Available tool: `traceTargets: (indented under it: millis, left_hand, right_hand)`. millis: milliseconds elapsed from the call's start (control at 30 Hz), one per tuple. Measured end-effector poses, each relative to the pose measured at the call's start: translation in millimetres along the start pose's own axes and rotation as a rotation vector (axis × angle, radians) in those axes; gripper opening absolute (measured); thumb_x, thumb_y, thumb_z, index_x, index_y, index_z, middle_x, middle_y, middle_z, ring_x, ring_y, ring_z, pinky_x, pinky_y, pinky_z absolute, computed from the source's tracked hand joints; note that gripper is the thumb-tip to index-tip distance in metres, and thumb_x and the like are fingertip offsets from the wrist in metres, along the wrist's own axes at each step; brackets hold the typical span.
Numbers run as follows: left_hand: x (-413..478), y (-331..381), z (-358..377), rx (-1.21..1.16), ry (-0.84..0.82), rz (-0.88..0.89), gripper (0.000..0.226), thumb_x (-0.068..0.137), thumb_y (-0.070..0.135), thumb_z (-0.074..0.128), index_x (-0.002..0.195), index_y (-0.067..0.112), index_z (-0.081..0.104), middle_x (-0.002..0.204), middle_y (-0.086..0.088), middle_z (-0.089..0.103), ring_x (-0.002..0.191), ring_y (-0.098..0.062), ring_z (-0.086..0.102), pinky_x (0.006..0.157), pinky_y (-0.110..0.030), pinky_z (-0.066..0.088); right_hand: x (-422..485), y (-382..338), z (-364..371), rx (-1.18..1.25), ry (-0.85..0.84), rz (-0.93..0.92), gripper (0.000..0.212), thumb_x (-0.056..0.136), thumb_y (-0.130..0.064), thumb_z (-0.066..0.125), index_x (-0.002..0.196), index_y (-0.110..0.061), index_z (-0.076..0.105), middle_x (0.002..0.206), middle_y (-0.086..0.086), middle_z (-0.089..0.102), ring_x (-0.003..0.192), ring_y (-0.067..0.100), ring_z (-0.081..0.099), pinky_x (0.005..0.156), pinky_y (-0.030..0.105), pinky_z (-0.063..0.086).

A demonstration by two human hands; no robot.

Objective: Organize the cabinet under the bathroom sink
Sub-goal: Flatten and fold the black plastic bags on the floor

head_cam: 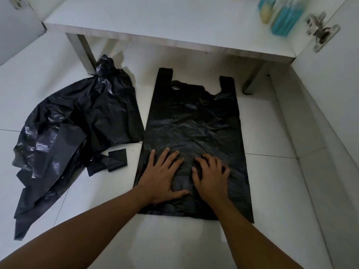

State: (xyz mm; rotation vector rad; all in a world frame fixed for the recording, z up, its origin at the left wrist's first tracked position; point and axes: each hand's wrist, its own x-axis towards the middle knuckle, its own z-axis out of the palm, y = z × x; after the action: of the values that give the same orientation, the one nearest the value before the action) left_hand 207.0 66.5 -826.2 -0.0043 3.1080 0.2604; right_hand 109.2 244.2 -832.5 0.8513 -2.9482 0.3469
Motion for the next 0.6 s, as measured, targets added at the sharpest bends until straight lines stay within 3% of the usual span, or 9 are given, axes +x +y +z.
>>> traceTargets:
  millis: [167,367,600]
  left_hand:
    - [-3,3,-5,-0.009,0.018,-0.005,0.103,0.075,0.093,0.032,0.15,0.023,0.041,0.157,-0.006,0.036,0.148,-0.035,0.028,0.115,-0.07,0.013]
    - [-8,8,-2,-0.02,0.112,0.012,0.08,0.079,0.081,0.046,0.133,0.023,0.056,0.154,-0.008,0.041,0.146,-0.036,0.032,0.115,-0.07,0.014]
    - [-10,9,1,-0.033,0.027,-0.04,0.088,0.079,0.089,0.036,0.14,0.026,0.048,0.158,-0.001,0.034,0.152,-0.03,0.018,0.116,-0.069,0.01]
  right_hand:
    - [-1,0,-6,-0.001,0.015,-0.026,0.041,0.087,-0.05,0.048,0.117,-0.027,0.064,0.126,0.0,0.058,0.118,0.022,0.048,0.096,0.046,0.028]
    - [-12,-6,-3,-0.021,0.084,-0.056,0.035,0.087,-0.044,0.051,0.113,-0.026,0.066,0.12,-0.001,0.061,0.111,0.023,0.054,0.093,0.044,0.029]
    - [-21,16,-9,-0.002,0.017,0.017,0.04,0.092,-0.048,0.044,0.123,-0.027,0.06,0.129,-0.001,0.056,0.118,0.022,0.049,0.098,0.048,0.03]
